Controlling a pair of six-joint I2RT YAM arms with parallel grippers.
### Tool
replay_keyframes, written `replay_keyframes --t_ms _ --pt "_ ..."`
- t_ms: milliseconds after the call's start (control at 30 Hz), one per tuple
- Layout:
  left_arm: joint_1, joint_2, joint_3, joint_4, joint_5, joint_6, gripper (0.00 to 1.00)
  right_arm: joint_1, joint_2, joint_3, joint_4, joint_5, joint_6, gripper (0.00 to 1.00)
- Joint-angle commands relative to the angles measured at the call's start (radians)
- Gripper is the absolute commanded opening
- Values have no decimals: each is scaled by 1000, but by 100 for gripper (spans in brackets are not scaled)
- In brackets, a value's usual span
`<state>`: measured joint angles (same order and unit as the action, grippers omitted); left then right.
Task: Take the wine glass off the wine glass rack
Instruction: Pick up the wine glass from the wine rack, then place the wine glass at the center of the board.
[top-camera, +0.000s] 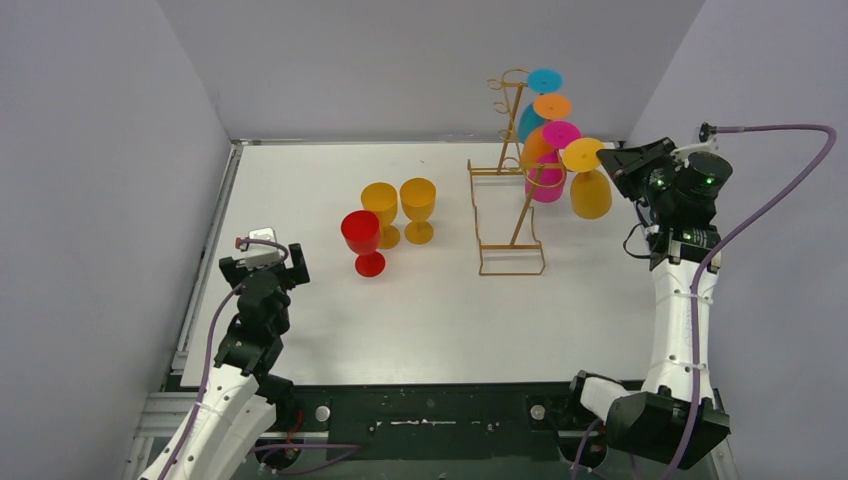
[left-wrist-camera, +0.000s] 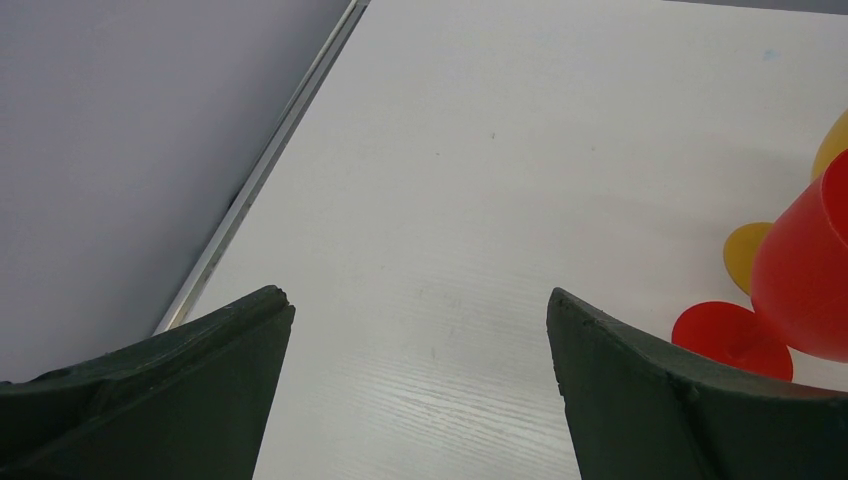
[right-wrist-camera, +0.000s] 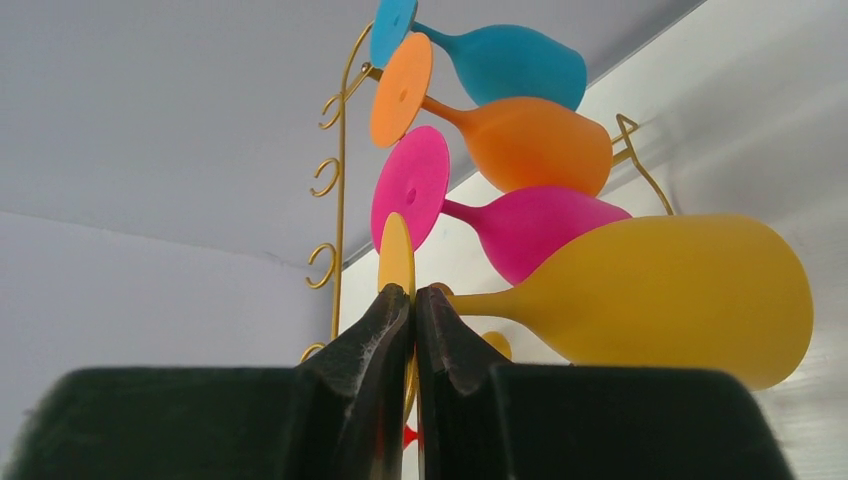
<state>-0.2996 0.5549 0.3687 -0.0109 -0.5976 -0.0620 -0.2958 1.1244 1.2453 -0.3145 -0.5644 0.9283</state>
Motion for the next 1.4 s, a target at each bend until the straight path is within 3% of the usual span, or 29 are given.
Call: replay_keyframes --t_ms 0,333,467,767,933,1100,1233,1367 --pt "-4 -9 4 40 -17 9 97 -9 -42 11 37 61 -15 0" --pt "-4 -10 50 -14 -56 -83 97 -5 -160 10 -81 208 -151 0" --pt "-4 -9 178 -202 110 -152 92 6 -238 -20 -138 248 -175 0" --pt "-4 11 415 -428 546 -193 90 39 -444 -130 -238 281 -164 0" --pt "-7 24 412 -407 859 -241 84 46 -493 -159 -263 181 -173 0" --pt "-25 65 338 -298 1294 -324 81 49 -510 -217 -251 -80 -202 0" --pt "-79 6 229 -183 1400 -418 80 68 -586 -308 -246 -230 -258 0" --pt "-150 -63 132 -87 1385 -502 80 124 -665 -425 -167 -360 -249 0"
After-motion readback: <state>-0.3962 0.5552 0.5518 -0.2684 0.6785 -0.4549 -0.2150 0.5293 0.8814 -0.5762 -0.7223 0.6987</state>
